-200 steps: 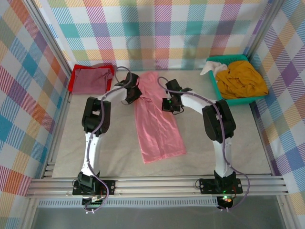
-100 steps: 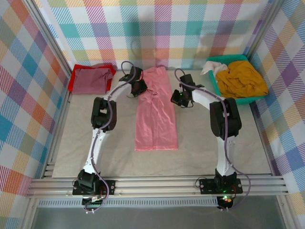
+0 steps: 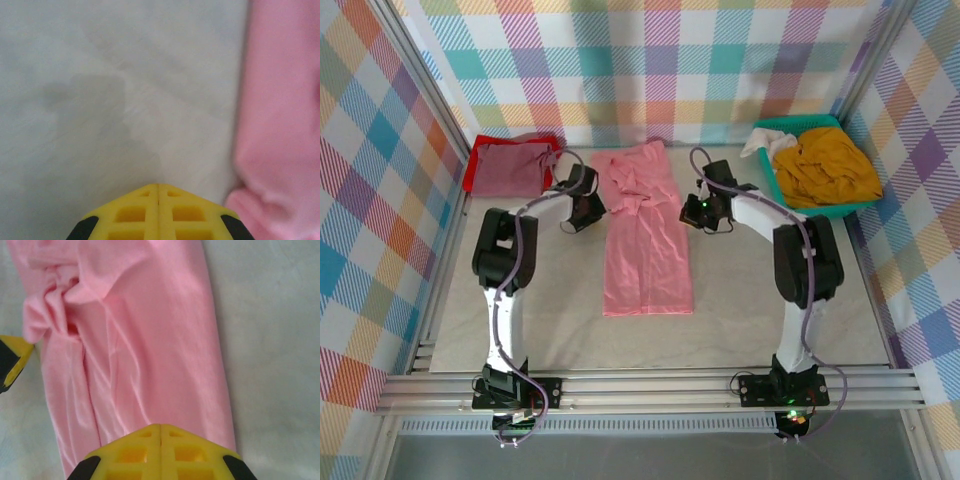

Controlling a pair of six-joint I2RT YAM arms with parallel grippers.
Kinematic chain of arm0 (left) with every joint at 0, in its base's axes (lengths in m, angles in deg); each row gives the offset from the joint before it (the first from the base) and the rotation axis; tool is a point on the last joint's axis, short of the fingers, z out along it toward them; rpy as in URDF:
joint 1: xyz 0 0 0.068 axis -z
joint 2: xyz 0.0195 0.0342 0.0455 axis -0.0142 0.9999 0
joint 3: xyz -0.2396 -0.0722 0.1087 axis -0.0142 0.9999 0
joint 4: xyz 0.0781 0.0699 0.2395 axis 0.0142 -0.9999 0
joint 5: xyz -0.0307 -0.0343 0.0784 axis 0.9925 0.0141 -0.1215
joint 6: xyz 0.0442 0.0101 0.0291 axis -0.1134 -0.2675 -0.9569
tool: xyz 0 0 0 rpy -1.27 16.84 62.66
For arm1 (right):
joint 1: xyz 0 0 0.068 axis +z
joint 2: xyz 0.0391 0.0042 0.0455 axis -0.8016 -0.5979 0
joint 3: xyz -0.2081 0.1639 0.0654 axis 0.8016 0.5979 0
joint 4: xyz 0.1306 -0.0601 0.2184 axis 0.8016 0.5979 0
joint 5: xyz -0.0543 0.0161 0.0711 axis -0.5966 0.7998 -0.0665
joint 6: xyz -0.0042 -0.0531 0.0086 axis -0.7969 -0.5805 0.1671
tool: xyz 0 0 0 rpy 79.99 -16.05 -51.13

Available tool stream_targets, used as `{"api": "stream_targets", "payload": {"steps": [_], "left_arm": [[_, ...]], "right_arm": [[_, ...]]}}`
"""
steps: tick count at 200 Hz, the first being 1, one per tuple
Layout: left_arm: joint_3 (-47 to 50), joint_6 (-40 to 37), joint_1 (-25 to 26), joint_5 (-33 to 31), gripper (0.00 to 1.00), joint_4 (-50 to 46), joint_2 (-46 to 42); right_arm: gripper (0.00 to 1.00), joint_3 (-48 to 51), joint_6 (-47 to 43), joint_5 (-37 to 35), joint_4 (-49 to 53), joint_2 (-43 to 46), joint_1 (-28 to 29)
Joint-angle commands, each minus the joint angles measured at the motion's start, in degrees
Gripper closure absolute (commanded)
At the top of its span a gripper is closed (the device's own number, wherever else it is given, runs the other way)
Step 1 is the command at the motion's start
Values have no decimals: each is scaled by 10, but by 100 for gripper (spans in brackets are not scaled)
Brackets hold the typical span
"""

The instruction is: Fold and stack the t-shirts

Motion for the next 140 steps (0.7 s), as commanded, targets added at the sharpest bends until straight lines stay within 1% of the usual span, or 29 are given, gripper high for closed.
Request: {"api": "stream_targets", "payload": {"steps": [1,14,24,33,36,53,60,73,85,108,120,140], "left_arm": [[89,-21,10,3,100,0,-122],[165,-21,26,10,100,5,-194],[227,-19,40,14,100,10,-251],[282,-18,60,8,93,9,-302],[300,-17,66,7,90,11,-319],[398,1,107,26,78,28,-405],[431,15,118,44,76,55,-434],[481,44,137,68,69,64,-476],[499,56,153,88,68,62,-494],[494,54,197,86,69,38,-492],[490,59,208,86,70,16,-484],[502,66,217,86,69,28,-474]], "right_arm": [[100,66,-39,0,15,96,10],[100,127,-43,3,9,147,19],[93,183,-42,13,-7,189,29],[89,232,-38,18,-22,226,39],[88,247,-35,19,-27,236,43],[80,319,-18,28,-50,294,58],[79,340,-13,30,-58,310,62],[78,361,-11,25,-62,330,72],[77,365,-16,19,-59,336,81],[74,375,-11,10,-66,339,94],[73,385,0,0,-73,344,93],[71,393,3,-19,-73,347,94]]}}
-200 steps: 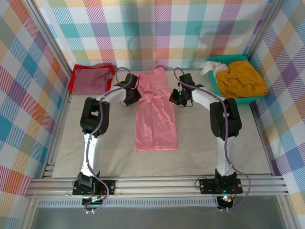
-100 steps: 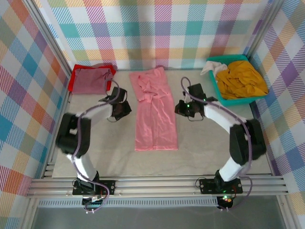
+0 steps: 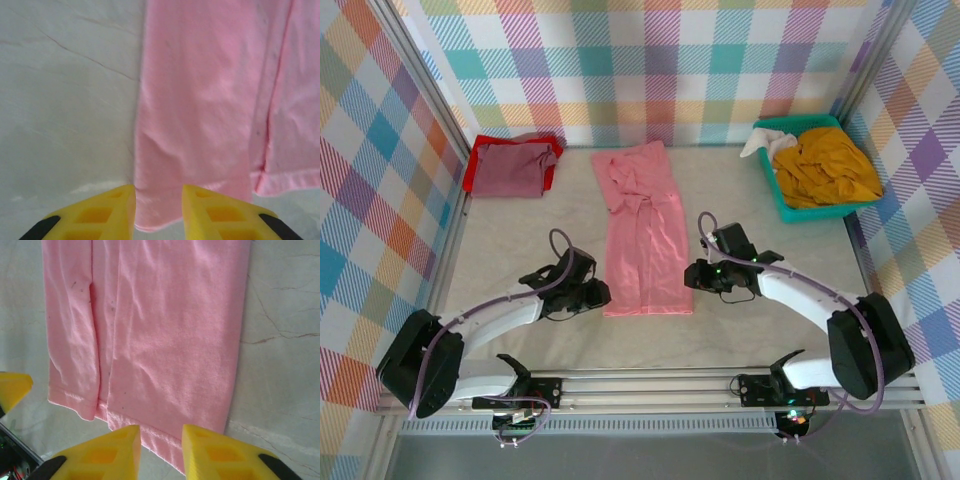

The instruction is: Fold and stack the t-shirts

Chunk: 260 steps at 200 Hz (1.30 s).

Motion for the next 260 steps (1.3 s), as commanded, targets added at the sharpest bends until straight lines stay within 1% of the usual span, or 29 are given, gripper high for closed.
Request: {"api": "stream_targets", "payload": {"steps": [1,25,50,76,99,136,142,156,204,216,220,239,252,260], "left_arm": [[5,18,11,11,69,-1,11],[0,17,12,5,70,-1,28],[-11,18,16,-10,69,-26,29],[-6,24,19,1,69,-12,41],[-4,34,37,-3,69,-2,52],[2,49,53,-17,72,-1,50],[2,49,53,-19,72,20,50],[2,45,54,-26,77,20,54],[5,45,53,-43,75,30,72],[6,45,54,-43,88,31,73],[5,46,54,-44,90,29,73],[7,46,53,-46,95,28,63],[10,48,54,-47,100,26,53],[14,49,54,-47,100,26,48]], "right_arm": [[71,13,12,-24,-14,13,4],[70,18,17,-34,-12,26,4],[70,27,17,-51,-3,47,4],[69,31,11,-61,0,51,4],[70,27,15,-68,6,42,4],[70,28,18,-58,-1,29,4],[70,29,17,-56,-3,27,4],[71,31,19,-52,-5,23,4],[70,44,28,-34,-7,10,4],[70,45,33,-24,-6,9,4],[70,47,36,-19,-7,9,4],[67,55,50,7,-7,7,4],[62,59,66,31,-8,3,4],[61,61,77,53,-11,-2,4]]}}
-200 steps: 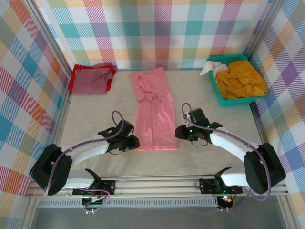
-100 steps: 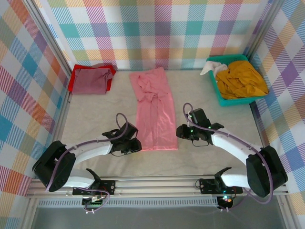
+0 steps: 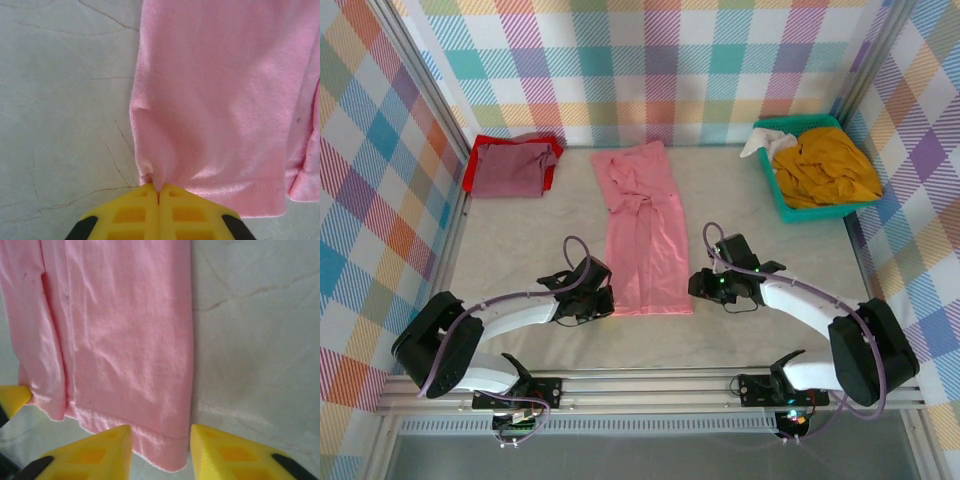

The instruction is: Fold and stack the t-shirts

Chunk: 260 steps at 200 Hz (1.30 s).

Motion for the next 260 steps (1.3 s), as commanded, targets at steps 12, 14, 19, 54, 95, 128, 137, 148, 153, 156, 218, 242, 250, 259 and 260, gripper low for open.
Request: {"api": "stream_targets", "payload": {"steps": [12,14,19,54,95,128,137,148,153,156,218,242,250,259,260], "left_arm": [[20,5,6,-12,100,1,-28],[21,6,6,-12,100,1,-30],[23,6,6,-10,100,3,-33],[35,11,6,-8,100,13,-33],[36,11,6,-6,100,16,-30],[35,10,6,-5,100,16,-28],[35,10,6,-5,100,16,-28],[35,11,6,-6,100,15,-27],[36,11,6,-6,100,15,-26],[36,12,6,-6,100,16,-26],[36,11,6,-2,100,21,-23],[35,11,6,-10,100,9,-39],[36,11,6,-13,100,6,-44],[37,10,6,-13,100,4,-50],[37,10,6,-13,100,4,-50]], "right_arm": [[60,15,55,84,-8,-25,7],[60,16,58,86,-9,-26,7],[60,19,65,88,-11,-28,11],[61,20,76,99,-28,-47,17],[62,13,88,99,-31,-65,27],[63,10,98,58,2,-60,29],[61,10,102,44,11,-52,29],[60,10,107,43,14,-51,29],[59,9,107,48,12,-54,29],[59,7,108,50,12,-57,29],[66,-14,109,61,-8,-101,35],[83,-31,106,63,-1,-107,39],[87,-36,103,63,1,-107,42],[89,-39,101,61,5,-108,43],[90,-39,100,61,6,-108,44]]}}
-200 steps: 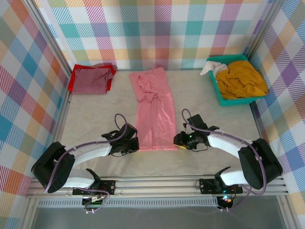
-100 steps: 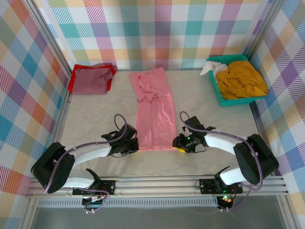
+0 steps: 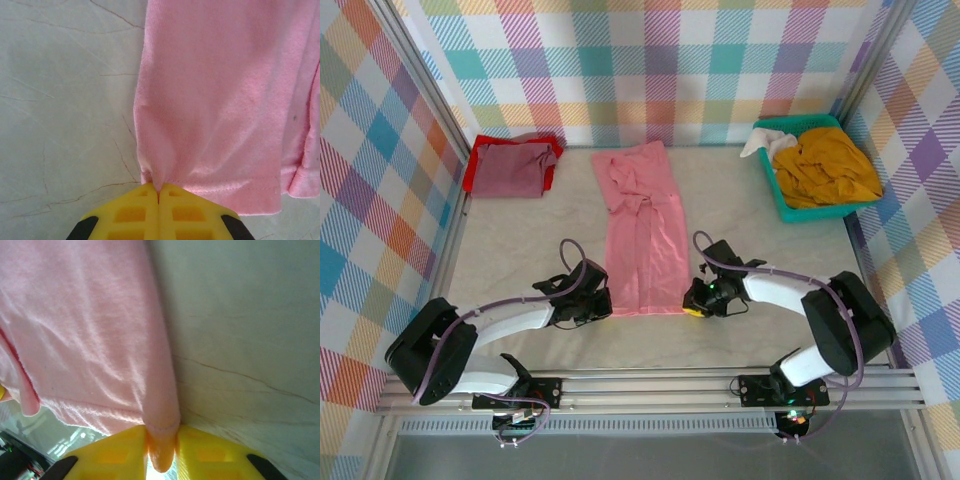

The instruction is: Fold and stack the t-shirts

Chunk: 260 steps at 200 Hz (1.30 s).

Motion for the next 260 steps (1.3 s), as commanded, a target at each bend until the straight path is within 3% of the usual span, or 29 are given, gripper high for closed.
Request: {"api": "stream_targets", "payload": {"steps": [1,18,53,71,118,168,222,260], "left_arm": [[11,8,6,-10,100,-12,-23],[15,8,6,-4,100,-13,-29],[26,23,26,-9,100,-34,-67],[18,39,57,-29,100,-102,-106],[64,134,122,-71,100,-157,-235],[79,148,147,-90,100,-164,-238],[25,125,144,-140,100,-181,-242],[-3,86,86,-133,100,-162,-233]], "right_arm": [[90,-23,-7,5,-5,-5,9],[100,-22,-11,11,-2,-6,10],[100,-15,-38,33,13,18,32],[100,-2,-51,63,17,34,49],[100,36,-50,69,36,90,70],[100,49,-46,77,43,112,77],[100,-1,-57,32,83,136,74],[100,-47,-64,23,77,110,59]]}}
